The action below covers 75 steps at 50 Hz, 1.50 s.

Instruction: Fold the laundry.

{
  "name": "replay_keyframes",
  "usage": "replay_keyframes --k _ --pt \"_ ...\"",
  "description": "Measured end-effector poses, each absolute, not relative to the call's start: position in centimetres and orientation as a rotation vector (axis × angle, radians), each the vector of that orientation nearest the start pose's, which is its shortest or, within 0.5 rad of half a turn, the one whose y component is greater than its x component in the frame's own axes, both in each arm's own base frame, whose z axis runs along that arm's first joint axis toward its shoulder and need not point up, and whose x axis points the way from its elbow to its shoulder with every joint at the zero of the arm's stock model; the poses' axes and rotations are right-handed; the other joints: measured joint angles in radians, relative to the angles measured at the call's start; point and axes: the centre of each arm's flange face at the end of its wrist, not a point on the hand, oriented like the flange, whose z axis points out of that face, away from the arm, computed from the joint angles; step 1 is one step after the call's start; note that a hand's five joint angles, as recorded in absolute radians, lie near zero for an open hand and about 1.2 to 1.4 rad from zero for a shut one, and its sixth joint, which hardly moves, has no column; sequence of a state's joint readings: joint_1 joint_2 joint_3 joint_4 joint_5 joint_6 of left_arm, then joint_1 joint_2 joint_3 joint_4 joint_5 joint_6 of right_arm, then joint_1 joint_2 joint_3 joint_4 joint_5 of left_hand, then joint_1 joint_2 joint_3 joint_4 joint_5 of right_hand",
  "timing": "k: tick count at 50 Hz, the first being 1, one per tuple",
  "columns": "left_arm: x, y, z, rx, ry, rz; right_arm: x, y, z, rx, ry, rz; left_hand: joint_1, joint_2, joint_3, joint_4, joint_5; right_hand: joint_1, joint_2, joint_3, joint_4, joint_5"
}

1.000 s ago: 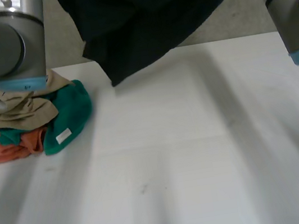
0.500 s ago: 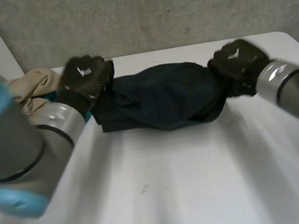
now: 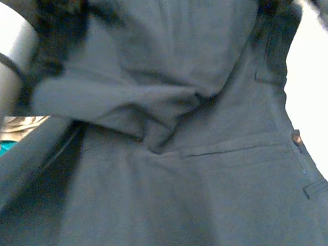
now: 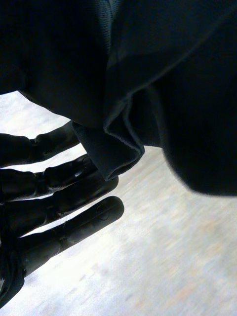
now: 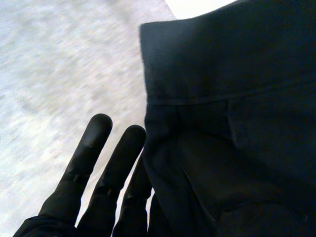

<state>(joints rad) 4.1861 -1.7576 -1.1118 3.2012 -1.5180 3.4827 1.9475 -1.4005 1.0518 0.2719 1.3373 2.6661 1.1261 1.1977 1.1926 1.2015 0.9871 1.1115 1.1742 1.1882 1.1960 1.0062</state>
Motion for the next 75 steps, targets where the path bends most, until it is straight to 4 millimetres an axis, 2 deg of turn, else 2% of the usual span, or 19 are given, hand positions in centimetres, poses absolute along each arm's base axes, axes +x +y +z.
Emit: replay_keyframes --k 10,16,17,20,22,24,29,34,39,41,42,46,49,51,52,54,62,69,75 --pt "-32.8 -33.7 27.4 0.913 1.893 -2.519 30.7 -32.2 28.9 -1.066 1.907 -2.199 0.0 0.0 0.0 0.0 0.0 0.001 0.0 0.0 0.0 0.0" --pt "-34.2 -37.9 23.3 0.889 1.808 -2.587 32.6 -36.2 24.9 -1.007 1.857 -2.343 0.0 -0.021 -0.017 -0.025 -0.001 -0.01 -0.011 -0.011 -0.011 -0.01" --pt "-34.4 -38.5 22.9 0.884 1.787 -2.605 32.9 -36.8 24.3 -1.002 1.842 -2.366 -0.066 -0.077 -0.074 -0.082 -0.053 -0.174 -0.183 -0.18 -0.162 -0.159" --pt "-35.2 -40.5 22.3 0.846 1.69 -2.682 34.2 -38.7 22.2 -1.004 1.788 -2.439 -0.758 -0.692 -0.681 -0.705 -0.67 -0.716 -0.749 -0.716 -0.723 -0.737" --pt "-35.4 -41.5 22.8 0.797 1.62 -2.73 35.0 -39.5 21.4 -1.014 1.752 -2.484 -0.924 -0.943 -0.934 -0.957 -0.906 -0.861 -0.915 -0.919 -0.929 -0.922" --pt "-35.4 -42.0 23.6 0.747 1.576 -2.756 35.4 -39.9 21.5 -1.016 1.723 -2.521 -0.928 -0.987 -0.983 -0.999 -0.94 -0.895 -0.962 -0.974 -0.982 -0.964" --pt "-34.5 -42.1 26.2 0.604 1.526 -2.768 35.2 -39.4 25.5 -0.975 1.642 -2.615 -0.928 -0.993 -0.985 -1.001 -0.94 -0.896 -0.966 -0.987 -0.994 -0.964" --pt "-33.1 -39.8 29.2 0.544 1.541 -2.744 33.8 -37.4 29.6 -0.961 1.605 -2.644 -0.928 -0.994 -0.985 -1.001 -0.94 -0.896 -0.966 -0.987 -0.994 -0.964" --pt "-31.4 -34.1 31.0 0.598 1.646 -2.682 31.5 -34.1 31.1 -1.054 1.698 -2.529 -0.875 -0.947 -0.946 -0.956 -0.912 -0.896 -0.965 -0.984 -0.993 -0.964" --pt "-31.1 -32.5 31.0 0.628 1.684 -2.659 30.8 -33.4 30.8 -1.09 1.748 -2.473 -0.82 -0.903 -0.898 -0.904 -0.863 -0.882 -0.949 -0.965 -0.973 -0.951" --pt "-30.7 -30.3 30.9 0.674 1.744 -2.62 29.8 -32.5 30.2 -1.137 1.827 -2.384 -0.77 -0.852 -0.851 -0.856 -0.815 -0.85 -0.916 -0.93 -0.938 -0.917" --pt "-29.5 -25.6 29.8 0.788 1.892 -2.504 27.7 -30.7 28.2 -1.226 2.017 -2.148 -0.674 -0.756 -0.755 -0.759 -0.719 -0.744 -0.808 -0.823 -0.832 -0.81" --pt "-28.0 -21.5 27.9 0.897 2.046 -2.348 25.6 -28.7 25.9 -1.287 2.189 -1.875 -0.628 -0.704 -0.697 -0.702 -0.661 -0.598 -0.662 -0.679 -0.687 -0.669" --pt "-27.6 -20.5 27.4 0.924 2.086 -2.301 25.1 -28.1 25.3 -1.298 2.229 -1.796 -0.62 -0.696 -0.69 -0.695 -0.654 -0.562 -0.626 -0.639 -0.646 -0.631" --pt "-26.6 -18.3 25.8 0.987 2.181 -2.181 24.1 -26.7 24.0 -1.313 2.283 -1.643 -0.599 -0.673 -0.666 -0.671 -0.631 -0.477 -0.541 -0.555 -0.563 -0.549" --pt "-25.9 -16.7 24.5 1.036 2.249 -2.087 23.4 -25.6 23.0 -1.321 2.298 -1.544 -0.597 -0.67 -0.663 -0.668 -0.628 -0.436 -0.499 -0.513 -0.523 -0.51" --pt "-24.3 -13.1 19.6 1.168 2.425 -1.793 22.0 -23.3 19.0 -1.35 2.234 -1.419 -0.639 -0.707 -0.701 -0.714 -0.676 -0.438 -0.493 -0.514 -0.52 -0.506" --pt "-24.2 -13.1 16.2 1.209 2.501 -1.623 21.9 -23.0 16.2 -1.373 2.159 -1.5 -0.772 -0.844 -0.84 -0.855 -0.816 -0.547 -0.606 -0.625 -0.633 -0.633" --pt "-24.6 -14.1 14.7 1.196 2.493 -1.627 22.0 -24.1 14.4 -1.379 2.13 -1.586 -0.805 -0.885 -0.882 -0.895 -0.861 -0.571 -0.632 -0.65 -0.657 -0.664"
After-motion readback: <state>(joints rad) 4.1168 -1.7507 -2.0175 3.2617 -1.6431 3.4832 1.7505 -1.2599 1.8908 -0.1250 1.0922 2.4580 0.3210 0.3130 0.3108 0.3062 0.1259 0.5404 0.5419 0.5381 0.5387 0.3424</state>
